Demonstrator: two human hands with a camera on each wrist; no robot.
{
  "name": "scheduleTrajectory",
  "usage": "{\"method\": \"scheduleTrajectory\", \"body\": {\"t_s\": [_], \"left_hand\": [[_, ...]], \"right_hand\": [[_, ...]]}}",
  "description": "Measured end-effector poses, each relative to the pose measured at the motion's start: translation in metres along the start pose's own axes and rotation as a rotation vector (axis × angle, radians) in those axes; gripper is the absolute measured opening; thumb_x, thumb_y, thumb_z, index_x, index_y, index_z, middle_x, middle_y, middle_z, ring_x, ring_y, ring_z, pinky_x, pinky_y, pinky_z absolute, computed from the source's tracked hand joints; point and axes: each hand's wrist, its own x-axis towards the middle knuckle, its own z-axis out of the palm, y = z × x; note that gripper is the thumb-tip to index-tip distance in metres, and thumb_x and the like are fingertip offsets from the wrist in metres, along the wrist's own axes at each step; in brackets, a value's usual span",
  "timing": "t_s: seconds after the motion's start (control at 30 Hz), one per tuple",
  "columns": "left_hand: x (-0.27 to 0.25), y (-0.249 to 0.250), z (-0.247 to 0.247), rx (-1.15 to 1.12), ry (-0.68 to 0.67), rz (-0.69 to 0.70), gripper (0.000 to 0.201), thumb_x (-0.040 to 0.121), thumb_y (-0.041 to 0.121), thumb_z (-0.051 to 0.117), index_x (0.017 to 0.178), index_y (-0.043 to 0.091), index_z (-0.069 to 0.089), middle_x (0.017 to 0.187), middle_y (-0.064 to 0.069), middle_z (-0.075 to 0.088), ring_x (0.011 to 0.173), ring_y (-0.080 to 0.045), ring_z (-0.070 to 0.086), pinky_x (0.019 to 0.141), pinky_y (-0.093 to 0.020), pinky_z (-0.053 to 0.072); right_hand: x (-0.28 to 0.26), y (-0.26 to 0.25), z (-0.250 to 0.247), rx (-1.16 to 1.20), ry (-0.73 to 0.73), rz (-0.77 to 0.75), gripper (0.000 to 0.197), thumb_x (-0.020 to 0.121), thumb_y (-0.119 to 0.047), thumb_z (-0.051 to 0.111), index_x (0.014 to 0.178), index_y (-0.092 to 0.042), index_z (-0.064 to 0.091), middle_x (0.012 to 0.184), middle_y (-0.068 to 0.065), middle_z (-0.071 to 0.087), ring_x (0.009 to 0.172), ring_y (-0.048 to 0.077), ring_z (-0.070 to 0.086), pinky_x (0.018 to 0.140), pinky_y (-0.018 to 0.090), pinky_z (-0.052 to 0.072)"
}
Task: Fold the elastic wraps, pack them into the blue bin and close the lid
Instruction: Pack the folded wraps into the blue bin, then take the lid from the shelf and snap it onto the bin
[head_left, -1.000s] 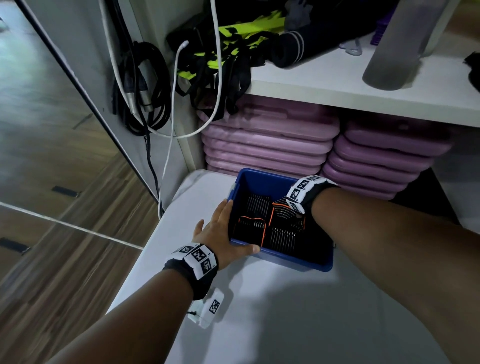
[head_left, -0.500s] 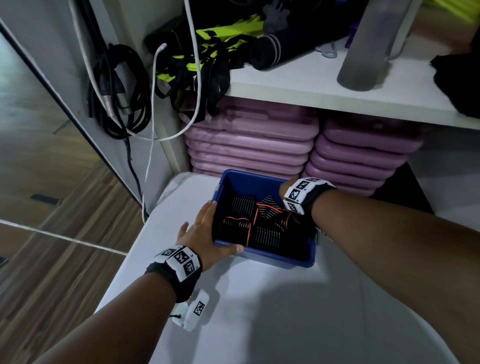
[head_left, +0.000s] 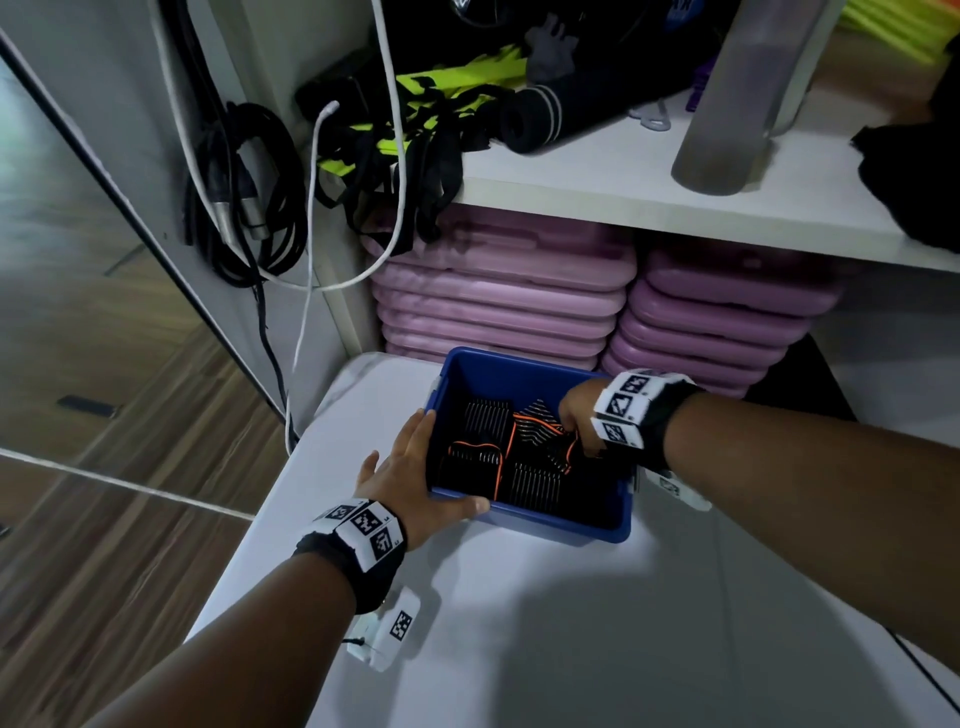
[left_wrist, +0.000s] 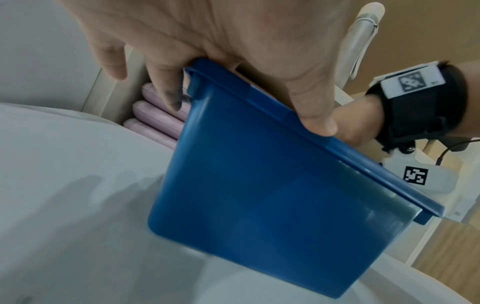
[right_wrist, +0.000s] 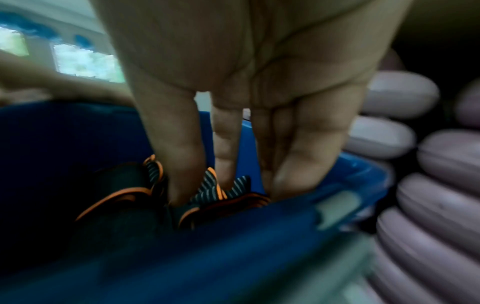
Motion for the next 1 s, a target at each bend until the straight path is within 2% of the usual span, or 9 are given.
{"method": "scheduleTrajectory", "body": {"t_s": [0.13, 0.2, 0.3, 0.47, 0.57, 0.73, 0.8, 0.87, 1.0], "left_hand": [[0.0, 0.0, 0.0, 0.002, -0.001, -0.004, 0.125, 0.057, 0.082, 0.062, 0.151, 0.038, -0.009, 0.161, 0.017, -0.002, 0.146, -0.008, 0.017, 0.121, -0.046, 0.008], [0.0, 0.001, 0.0, 0.008, -0.002, -0.007, 0.125, 0.057, 0.082, 0.061, 0.151, 0.038, -0.009, 0.161, 0.017, -0.002, 0.146, -0.008, 0.017, 0.121, -0.046, 0.008], [0.0, 0.001, 0.0, 0.013, 0.0, -0.008, 0.125, 0.057, 0.082, 0.061, 0.151, 0.038, -0.009, 0.161, 0.018, -0.002, 0.146, -0.007, 0.017, 0.121, -0.047, 0.009], [0.0, 0.001, 0.001, 0.01, 0.003, -0.008, 0.125, 0.057, 0.082, 0.062, 0.151, 0.038, -0.008, 0.161, 0.019, -0.002, 0.146, -0.006, 0.016, 0.121, -0.046, 0.009], [0.0, 0.002, 0.0, -0.002, 0.01, -0.006, 0.125, 0.056, 0.082, 0.062, 0.151, 0.038, -0.006, 0.161, 0.019, 0.0, 0.146, -0.007, 0.018, 0.121, -0.047, 0.01], [0.001, 0.001, 0.0, -0.026, 0.014, 0.003, 0.126, 0.053, 0.082, 0.062, 0.151, 0.039, -0.004, 0.161, 0.017, 0.004, 0.145, -0.009, 0.021, 0.12, -0.048, 0.013], [0.0, 0.003, 0.0, -0.045, 0.028, 0.005, 0.126, 0.05, 0.081, 0.063, 0.151, 0.038, -0.001, 0.16, 0.016, 0.009, 0.143, -0.011, 0.026, 0.119, -0.048, 0.019], [-0.003, 0.007, 0.0, -0.089, 0.05, 0.017, 0.123, 0.049, 0.076, 0.068, 0.149, 0.041, 0.005, 0.155, 0.017, 0.023, 0.137, -0.012, 0.036, 0.115, -0.049, 0.027], [-0.015, 0.021, 0.009, -0.135, 0.079, 0.063, 0.112, 0.049, 0.069, 0.075, 0.142, 0.046, 0.016, 0.137, 0.025, 0.04, 0.12, -0.009, 0.05, 0.103, -0.049, 0.041]], "right_hand": [[0.035, 0.023, 0.036, -0.179, -0.049, -0.053, 0.017, 0.06, -0.022, 0.072, 0.077, -0.022, 0.074, 0.079, 0.001, 0.073, 0.063, 0.022, 0.064, 0.065, 0.028, 0.056], [0.059, 0.036, 0.05, -0.156, -0.041, -0.027, 0.015, 0.053, -0.021, 0.07, 0.067, -0.023, 0.07, 0.065, -0.003, 0.069, 0.057, 0.022, 0.066, 0.061, 0.037, 0.06], [0.049, 0.028, 0.041, -0.159, -0.047, -0.023, 0.014, 0.048, -0.015, 0.072, 0.062, -0.018, 0.069, 0.06, 0.001, 0.067, 0.055, 0.024, 0.066, 0.053, 0.034, 0.055], [0.053, 0.027, 0.041, -0.14, 0.054, -0.057, 0.025, 0.05, -0.017, 0.074, 0.074, -0.024, 0.074, 0.072, 0.001, 0.072, 0.066, 0.024, 0.07, 0.066, 0.036, 0.06], [0.019, 0.016, 0.036, -0.105, 0.089, -0.077, 0.031, 0.069, -0.015, 0.074, 0.1, -0.02, 0.073, 0.098, 0.005, 0.072, 0.092, 0.026, 0.069, 0.082, 0.033, 0.056], [-0.036, 0.018, 0.072, 0.354, 0.59, 0.113, 0.057, 0.078, -0.027, 0.064, 0.134, -0.02, 0.05, 0.142, 0.015, 0.042, 0.131, 0.035, 0.042, 0.105, 0.042, 0.042], [-0.053, 0.018, 0.094, 0.665, 0.608, 0.264, 0.065, 0.078, -0.042, 0.066, 0.134, -0.022, 0.041, 0.135, 0.01, 0.046, 0.125, 0.033, 0.048, 0.1, 0.045, 0.045], [-0.067, 0.01, 0.116, 0.958, 0.456, 0.294, 0.061, 0.08, -0.054, 0.064, 0.126, -0.023, 0.038, 0.116, -0.002, 0.055, 0.108, 0.026, 0.059, 0.088, 0.036, 0.048], [-0.08, 0.002, 0.15, 1.08, 0.328, 0.26, 0.041, 0.091, -0.043, 0.057, 0.122, -0.021, 0.041, 0.086, -0.008, 0.06, 0.083, 0.02, 0.067, 0.06, 0.027, 0.044]]}}
